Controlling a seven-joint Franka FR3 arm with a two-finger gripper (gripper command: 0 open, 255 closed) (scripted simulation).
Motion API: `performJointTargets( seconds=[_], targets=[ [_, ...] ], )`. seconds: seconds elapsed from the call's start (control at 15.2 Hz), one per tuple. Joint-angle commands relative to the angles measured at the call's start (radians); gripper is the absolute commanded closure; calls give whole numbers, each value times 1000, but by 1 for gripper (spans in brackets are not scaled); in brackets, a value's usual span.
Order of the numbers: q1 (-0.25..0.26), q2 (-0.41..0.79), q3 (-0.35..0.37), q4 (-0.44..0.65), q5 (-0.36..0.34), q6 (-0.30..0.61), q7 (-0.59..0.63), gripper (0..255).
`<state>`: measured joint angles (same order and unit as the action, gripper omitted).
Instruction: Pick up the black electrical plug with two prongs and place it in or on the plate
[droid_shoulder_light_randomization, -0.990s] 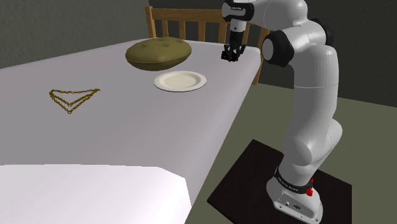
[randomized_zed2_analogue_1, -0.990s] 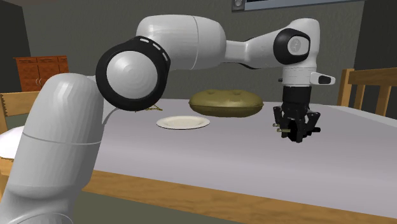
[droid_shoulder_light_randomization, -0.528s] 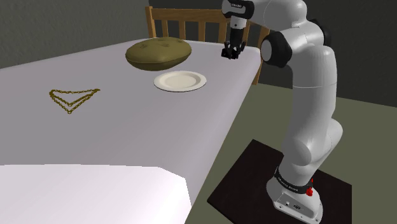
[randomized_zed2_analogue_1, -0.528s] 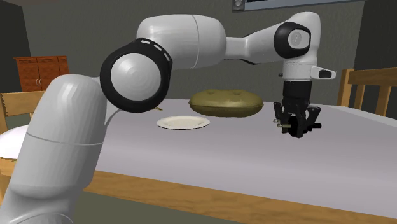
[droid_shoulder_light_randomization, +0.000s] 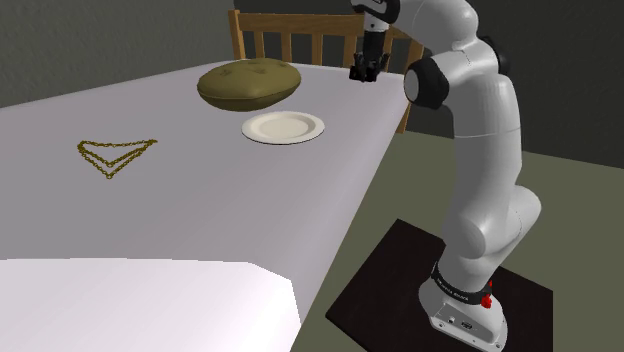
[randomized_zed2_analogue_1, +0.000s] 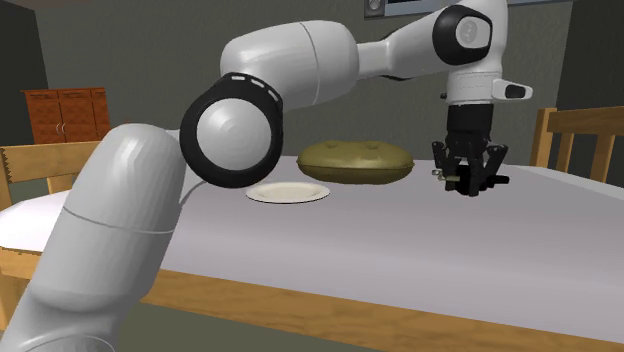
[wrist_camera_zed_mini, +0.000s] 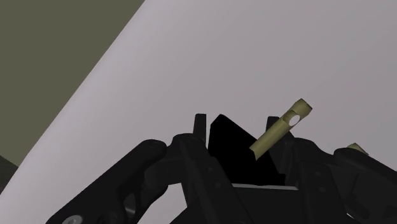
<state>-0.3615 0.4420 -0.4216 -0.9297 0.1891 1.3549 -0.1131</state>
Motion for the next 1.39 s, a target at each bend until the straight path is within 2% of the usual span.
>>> performJointTargets(
  seconds=[0.0, 0.13, 0.26, 0.33, 0.4, 0.59, 0.92, 1.32],
  targets=[
    [-23, 40, 3, 97, 17, -57, 2, 255],
    [-55, 91, 9, 215, 38, -123, 5, 255],
    [-105, 169, 23, 380, 67, -206, 15, 255],
    [-29, 65, 6, 195, 30, -129, 22, 255],
    [22, 5, -6, 95, 9, -89, 37, 255],
    [129, -124, -1, -100, -49, -18, 101, 255],
    [251, -272, 37, -297, -119, 45, 226, 255],
    [355, -389, 106, -440, -170, 81, 384, 255]
  ],
)
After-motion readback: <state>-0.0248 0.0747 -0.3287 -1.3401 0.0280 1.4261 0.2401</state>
